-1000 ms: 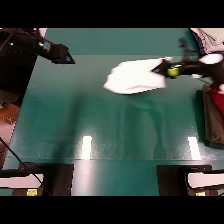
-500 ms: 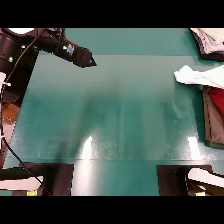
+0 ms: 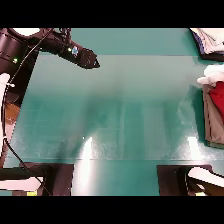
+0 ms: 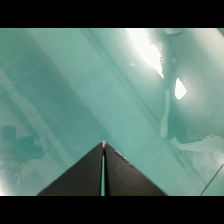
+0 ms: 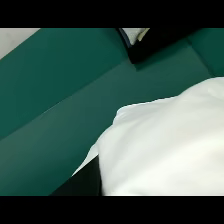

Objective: Fold the shirts.

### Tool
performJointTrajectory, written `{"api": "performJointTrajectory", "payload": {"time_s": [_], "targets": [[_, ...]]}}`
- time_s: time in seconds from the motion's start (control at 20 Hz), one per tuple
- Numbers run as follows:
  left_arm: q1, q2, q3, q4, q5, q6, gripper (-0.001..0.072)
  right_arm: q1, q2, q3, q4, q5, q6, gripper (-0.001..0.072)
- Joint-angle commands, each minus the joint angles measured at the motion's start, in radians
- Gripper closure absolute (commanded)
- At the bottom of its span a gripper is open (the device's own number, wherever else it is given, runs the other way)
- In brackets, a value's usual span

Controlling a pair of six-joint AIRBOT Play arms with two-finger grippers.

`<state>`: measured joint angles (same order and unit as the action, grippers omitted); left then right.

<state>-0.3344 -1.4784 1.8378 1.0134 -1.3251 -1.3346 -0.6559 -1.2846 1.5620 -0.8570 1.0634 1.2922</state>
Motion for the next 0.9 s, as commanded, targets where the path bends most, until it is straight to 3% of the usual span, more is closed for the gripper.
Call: {"api": "performJointTrajectory", "payload": {"time_s": [0.0, 0.35, 0.6, 0.65, 0.75, 0.85], "targets": [[0.000, -0.001, 0.000, 0.002, -0.002, 0.001, 0.0682, -0.007, 0.064, 0.046, -0.180, 0.064, 0.055, 0.0699], [0.000, -0.001, 0.000, 0.004, -0.014, 0.034, 0.0682, -0.007, 0.136, 0.026, -0.436, 0.313, 0.167, 0.0698], [0.000, -0.001, 0.000, 0.004, -0.033, 0.034, 0.0682, -0.007, 0.248, -0.172, -0.688, 0.387, 0.258, 0.0687], [0.000, -0.001, 0.000, 0.004, -0.036, 0.034, 0.0682, -0.007, 0.271, -0.212, -0.750, 0.389, 0.280, 0.0629], [0.000, -0.001, 0.000, 0.004, -0.039, 0.034, 0.0682, -0.007, 0.312, -0.283, -0.872, 0.396, 0.315, 0.0362], [0.000, -0.001, 0.000, 0.004, -0.043, 0.034, 0.0681, -0.007, 0.337, -0.339, -0.948, 0.408, 0.317, 0.0211]]}}
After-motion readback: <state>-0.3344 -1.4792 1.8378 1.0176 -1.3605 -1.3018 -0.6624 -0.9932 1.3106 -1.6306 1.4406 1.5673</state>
